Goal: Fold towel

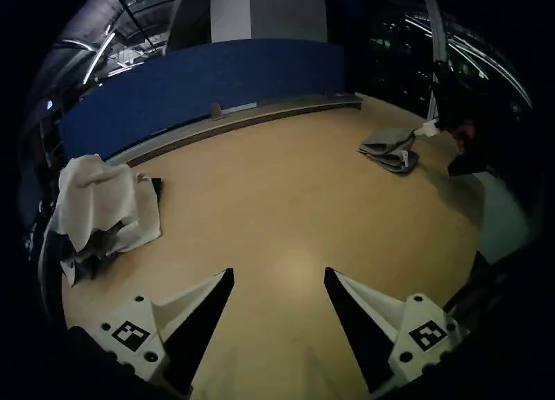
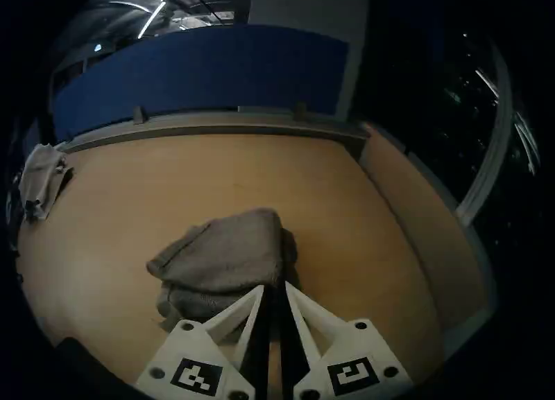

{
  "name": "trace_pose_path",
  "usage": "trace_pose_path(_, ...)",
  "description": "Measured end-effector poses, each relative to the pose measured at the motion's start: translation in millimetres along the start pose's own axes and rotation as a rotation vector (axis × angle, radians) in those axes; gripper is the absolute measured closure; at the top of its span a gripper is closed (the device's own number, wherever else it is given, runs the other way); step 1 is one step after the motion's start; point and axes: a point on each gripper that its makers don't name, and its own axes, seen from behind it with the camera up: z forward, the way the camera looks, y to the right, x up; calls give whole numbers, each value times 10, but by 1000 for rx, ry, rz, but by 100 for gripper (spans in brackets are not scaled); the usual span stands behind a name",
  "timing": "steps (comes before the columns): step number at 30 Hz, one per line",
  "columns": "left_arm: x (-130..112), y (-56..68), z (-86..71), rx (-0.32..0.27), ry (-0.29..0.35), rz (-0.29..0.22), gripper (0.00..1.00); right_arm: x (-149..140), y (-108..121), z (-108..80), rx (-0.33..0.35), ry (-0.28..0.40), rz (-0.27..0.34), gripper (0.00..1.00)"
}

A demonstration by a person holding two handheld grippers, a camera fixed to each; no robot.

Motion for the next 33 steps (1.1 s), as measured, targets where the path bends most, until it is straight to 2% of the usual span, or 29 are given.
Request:
trace_pose_path(8, -14, 5, -27, 5, -6, 6, 3, -486, 263, 98, -70, -90, 68, 91)
trace_pose_path(9, -17, 6, -30, 5, -8, 7, 3, -529, 290, 109, -78, -99, 71, 86)
trace_pose_path(11, -27, 10, -35, 6, -11, 11, 3, -594, 334, 125, -92, -109, 71, 69)
trace_pose_path(14, -40, 13, -38, 8, -15, 15, 3, -586, 364, 94, -105, -97, 59, 44)
trace_pose_path(15, -44, 13, -38, 8, -16, 16, 3, -578, 370, 81, -109, -93, 54, 39)
trace_pose_path(20, -55, 18, -36, 12, -17, 12, 3, -487, 350, 9, -113, -63, 37, 26)
trace_pose_path(23, -61, 19, -33, 13, -18, 10, 3, -354, 285, -83, -105, -22, 35, 14)
trace_pose_path(25, -59, 16, -33, 15, -17, 10, 3, -274, 253, -143, -104, 1, 33, 11)
trace_pose_path(33, -16, 4, -43, 18, -7, 10, 3, -50, 235, -293, -124, 51, 29, 11)
